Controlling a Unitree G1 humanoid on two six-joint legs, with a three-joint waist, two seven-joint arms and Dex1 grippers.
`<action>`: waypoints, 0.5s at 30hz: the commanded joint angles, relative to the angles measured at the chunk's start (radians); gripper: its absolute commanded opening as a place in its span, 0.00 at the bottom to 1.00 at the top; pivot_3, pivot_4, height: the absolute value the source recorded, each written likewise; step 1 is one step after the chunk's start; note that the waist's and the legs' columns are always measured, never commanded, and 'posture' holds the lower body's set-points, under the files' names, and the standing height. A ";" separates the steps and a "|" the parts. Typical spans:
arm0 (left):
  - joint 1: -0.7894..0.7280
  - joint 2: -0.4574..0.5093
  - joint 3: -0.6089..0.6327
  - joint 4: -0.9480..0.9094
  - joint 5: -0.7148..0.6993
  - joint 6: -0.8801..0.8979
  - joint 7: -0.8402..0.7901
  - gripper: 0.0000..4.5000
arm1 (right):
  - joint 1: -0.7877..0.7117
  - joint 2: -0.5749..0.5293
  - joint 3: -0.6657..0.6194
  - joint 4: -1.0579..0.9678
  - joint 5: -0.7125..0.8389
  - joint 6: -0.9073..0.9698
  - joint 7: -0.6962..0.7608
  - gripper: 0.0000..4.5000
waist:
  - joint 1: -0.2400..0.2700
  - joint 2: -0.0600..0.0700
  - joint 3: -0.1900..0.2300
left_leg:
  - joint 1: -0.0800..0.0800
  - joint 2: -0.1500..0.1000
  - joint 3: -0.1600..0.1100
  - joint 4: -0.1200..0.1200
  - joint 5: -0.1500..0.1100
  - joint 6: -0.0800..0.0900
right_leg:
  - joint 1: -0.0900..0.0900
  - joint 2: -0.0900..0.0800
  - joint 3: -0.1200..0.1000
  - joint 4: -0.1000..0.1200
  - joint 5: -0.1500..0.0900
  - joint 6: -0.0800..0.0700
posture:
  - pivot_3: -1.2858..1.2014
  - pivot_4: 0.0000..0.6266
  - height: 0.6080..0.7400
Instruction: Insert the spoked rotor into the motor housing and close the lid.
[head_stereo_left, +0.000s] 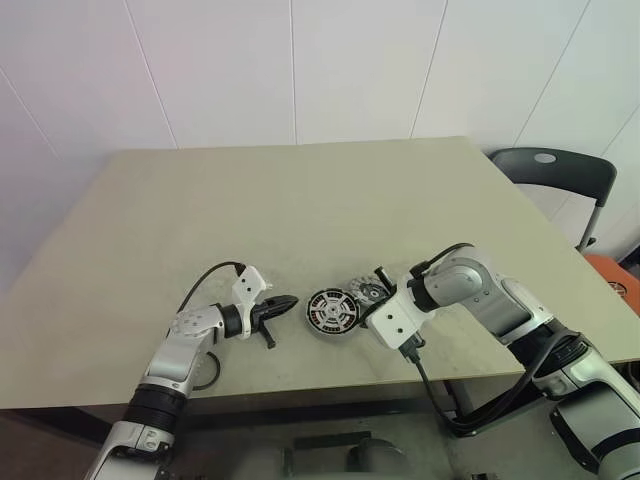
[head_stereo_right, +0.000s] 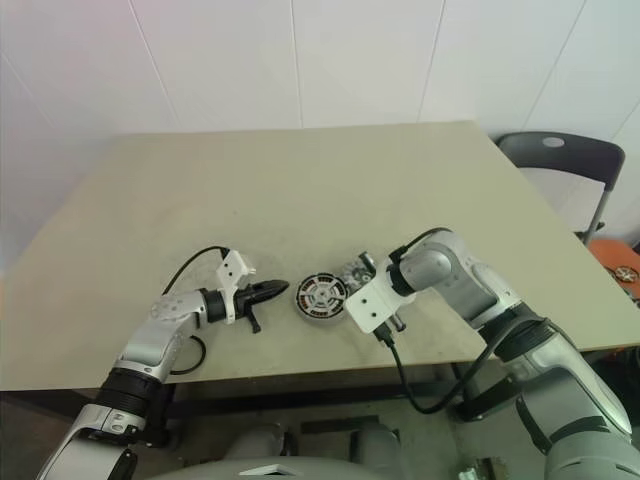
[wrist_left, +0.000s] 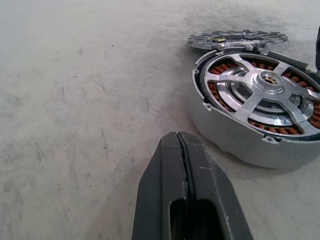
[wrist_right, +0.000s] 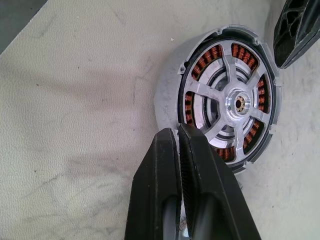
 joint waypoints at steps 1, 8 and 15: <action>-0.010 0.002 -0.001 -0.027 0.007 -0.008 0.005 0.00 | -0.022 -0.002 -0.014 0.003 0.003 -0.001 -0.001 0.05 | 0.000 0.000 0.000 | 0.000 0.000 0.000 0.000 0.000 0.000 | 0.000 0.000 0.000 0.000 0.000 0.000 | 0.52 0.00 1.00; -0.012 0.000 -0.008 -0.020 0.008 -0.007 0.012 0.00 | -0.024 0.005 -0.012 0.013 0.014 0.007 0.008 0.05 | 0.000 0.000 0.000 | 0.000 0.000 0.000 0.000 0.000 0.000 | 0.000 0.000 0.000 0.000 0.000 0.000 | 0.52 0.00 1.00; -0.008 -0.002 -0.015 -0.015 0.021 -0.010 0.018 0.00 | -0.026 0.023 -0.002 0.035 0.005 -0.004 -0.002 0.05 | -0.001 0.000 0.000 | 0.000 0.000 0.000 0.000 0.000 0.000 | 0.000 0.000 0.000 0.000 0.000 0.000 | 0.52 0.00 1.00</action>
